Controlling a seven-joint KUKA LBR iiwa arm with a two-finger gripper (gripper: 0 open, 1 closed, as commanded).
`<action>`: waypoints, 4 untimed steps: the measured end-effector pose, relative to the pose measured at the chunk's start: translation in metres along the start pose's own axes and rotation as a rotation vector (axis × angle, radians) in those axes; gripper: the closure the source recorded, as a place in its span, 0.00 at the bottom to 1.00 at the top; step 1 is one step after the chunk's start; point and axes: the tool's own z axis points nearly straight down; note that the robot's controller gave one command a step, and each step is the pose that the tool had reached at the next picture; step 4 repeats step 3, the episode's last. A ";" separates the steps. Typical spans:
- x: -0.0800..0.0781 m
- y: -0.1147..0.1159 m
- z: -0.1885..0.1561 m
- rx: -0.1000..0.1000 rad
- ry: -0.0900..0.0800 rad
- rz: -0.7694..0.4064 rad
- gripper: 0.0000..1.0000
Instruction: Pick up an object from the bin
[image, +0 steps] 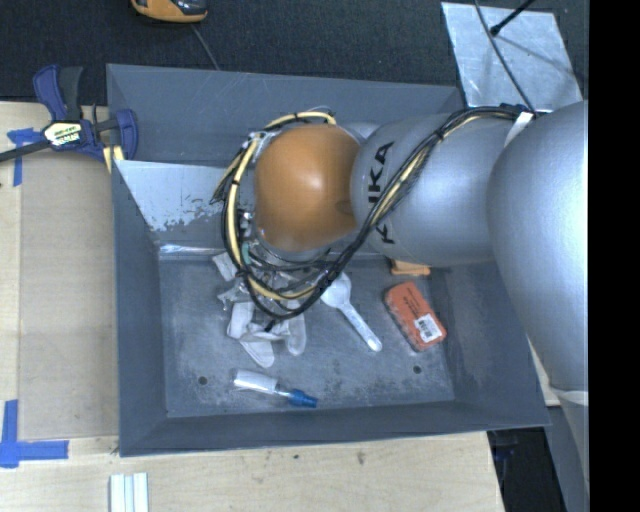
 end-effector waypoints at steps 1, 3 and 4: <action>0.000 0.000 0.000 -0.001 0.001 0.001 1.00; -0.011 0.002 -0.132 -0.003 0.003 0.005 1.00; -0.011 0.002 -0.132 -0.003 0.003 0.005 1.00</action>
Offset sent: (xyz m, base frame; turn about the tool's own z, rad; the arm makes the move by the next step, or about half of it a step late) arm 0.0000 0.0000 0.0000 0.0000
